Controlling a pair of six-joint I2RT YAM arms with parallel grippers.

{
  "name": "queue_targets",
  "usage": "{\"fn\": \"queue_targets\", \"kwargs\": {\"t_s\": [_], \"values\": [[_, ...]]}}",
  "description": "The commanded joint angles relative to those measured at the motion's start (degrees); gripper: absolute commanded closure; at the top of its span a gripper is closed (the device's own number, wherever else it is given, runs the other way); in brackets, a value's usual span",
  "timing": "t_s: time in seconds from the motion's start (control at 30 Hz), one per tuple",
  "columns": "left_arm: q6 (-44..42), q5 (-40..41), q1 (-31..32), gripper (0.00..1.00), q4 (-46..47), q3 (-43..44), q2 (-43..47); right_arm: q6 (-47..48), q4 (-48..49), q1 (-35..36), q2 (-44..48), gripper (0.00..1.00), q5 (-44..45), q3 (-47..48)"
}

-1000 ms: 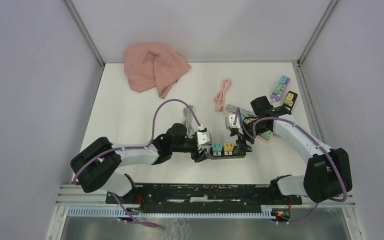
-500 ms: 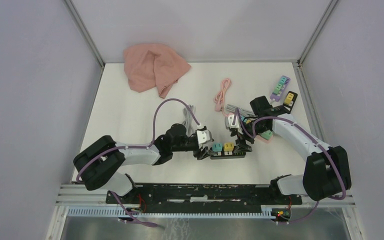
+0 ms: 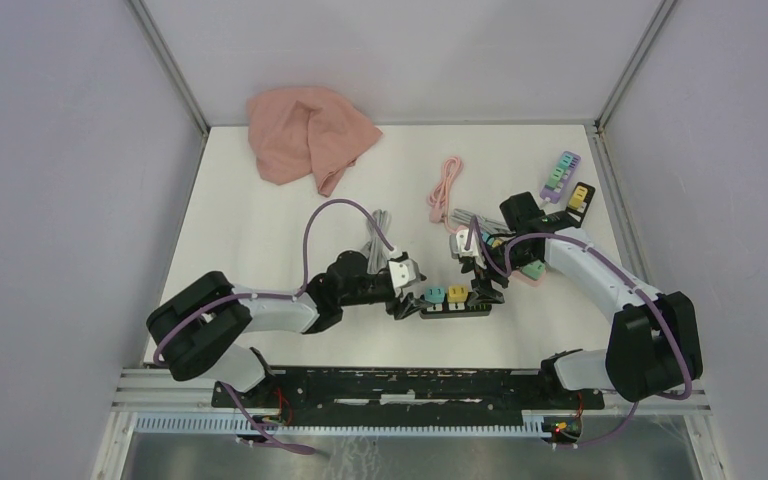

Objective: Pull the plug off the socket
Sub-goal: Remove the plug from the socket.

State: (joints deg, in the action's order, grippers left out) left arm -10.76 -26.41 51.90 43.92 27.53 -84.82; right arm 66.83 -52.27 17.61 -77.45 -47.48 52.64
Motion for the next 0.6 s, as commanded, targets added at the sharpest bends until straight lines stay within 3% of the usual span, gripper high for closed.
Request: {"fn": "queue_targets", "kwargs": {"t_s": [0.0, 0.57], "values": [[1.8, 0.8, 0.2, 0.34, 4.8, -0.5, 0.8, 0.7, 0.9, 0.2, 0.2, 0.21, -0.8, -0.1], [4.2, -1.0, 0.0, 0.42, 10.0, -0.7, -2.7, 1.0, 1.0, 0.2, 0.1, 0.21, -0.5, -0.5]]}}
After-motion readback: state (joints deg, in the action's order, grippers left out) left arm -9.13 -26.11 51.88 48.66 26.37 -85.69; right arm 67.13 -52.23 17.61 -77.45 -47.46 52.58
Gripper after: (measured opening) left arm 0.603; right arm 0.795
